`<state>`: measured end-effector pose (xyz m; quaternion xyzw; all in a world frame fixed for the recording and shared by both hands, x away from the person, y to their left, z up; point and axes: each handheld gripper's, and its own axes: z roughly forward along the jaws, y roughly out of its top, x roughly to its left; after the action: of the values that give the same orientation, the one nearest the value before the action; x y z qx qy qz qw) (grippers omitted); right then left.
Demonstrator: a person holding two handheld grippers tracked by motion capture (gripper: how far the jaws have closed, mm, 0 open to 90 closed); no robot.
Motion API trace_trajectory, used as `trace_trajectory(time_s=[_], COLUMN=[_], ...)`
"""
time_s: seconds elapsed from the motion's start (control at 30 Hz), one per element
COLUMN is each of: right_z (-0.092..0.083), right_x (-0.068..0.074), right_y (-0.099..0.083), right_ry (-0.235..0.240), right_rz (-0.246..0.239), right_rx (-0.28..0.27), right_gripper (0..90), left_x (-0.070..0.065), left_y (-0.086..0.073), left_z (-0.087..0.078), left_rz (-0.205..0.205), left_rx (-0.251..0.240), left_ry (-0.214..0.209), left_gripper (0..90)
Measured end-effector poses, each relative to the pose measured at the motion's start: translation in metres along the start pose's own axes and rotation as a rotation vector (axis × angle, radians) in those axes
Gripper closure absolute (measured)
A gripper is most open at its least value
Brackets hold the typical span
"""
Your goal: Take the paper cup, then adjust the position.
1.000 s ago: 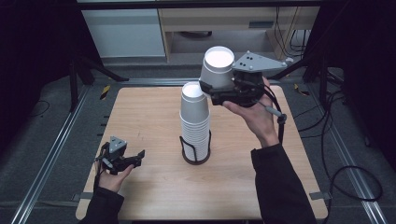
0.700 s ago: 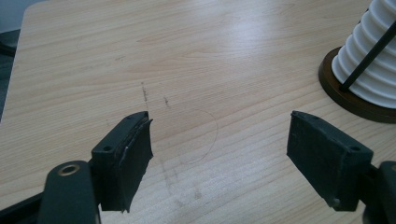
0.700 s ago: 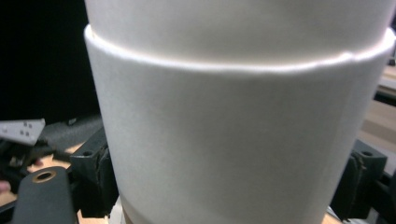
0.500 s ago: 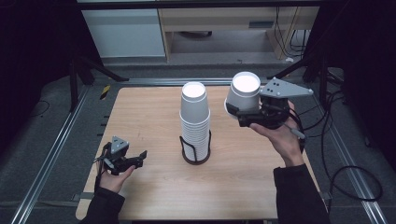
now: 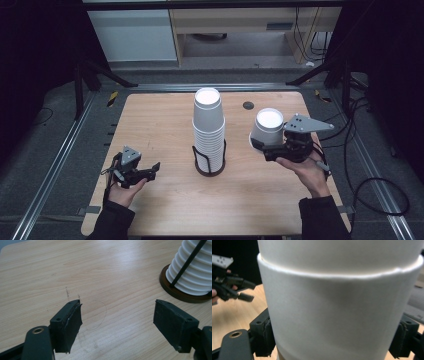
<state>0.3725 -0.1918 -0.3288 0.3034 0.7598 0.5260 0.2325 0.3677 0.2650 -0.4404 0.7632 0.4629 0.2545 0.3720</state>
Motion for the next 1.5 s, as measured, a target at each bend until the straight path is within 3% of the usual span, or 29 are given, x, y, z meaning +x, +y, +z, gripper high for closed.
trace_trajectory(time_s=[0.37,0.57,0.9,1.2,1.5], right_z=[0.004,0.004,0.021,0.039,0.058], right_x=[0.000,0.004,0.016,0.030,0.049], right_y=[-0.046,-0.057,-0.066,-0.073,-0.080], right_ry=[0.053,0.093,0.206,0.348,0.446], right_rz=[0.028,0.013,-0.045,-0.082,-0.136], right_rx=[0.066,0.094,0.157,0.203,0.259], right_gripper=[15.3,15.2,15.2,15.1,14.9], left_x=[-0.010,-0.016,-0.032,-0.043,-0.057], left_y=[0.004,0.008,0.016,0.022,0.027], left_z=[-0.001,-0.004,-0.009,-0.016,-0.021], left_rz=[0.032,0.051,0.108,0.144,0.186], left_rx=[-0.002,-0.008,-0.008,-0.015,-0.020], left_ry=[-0.043,-0.070,-0.153,-0.228,-0.292], left_gripper=[22.9,22.9,23.2,23.5,23.8])
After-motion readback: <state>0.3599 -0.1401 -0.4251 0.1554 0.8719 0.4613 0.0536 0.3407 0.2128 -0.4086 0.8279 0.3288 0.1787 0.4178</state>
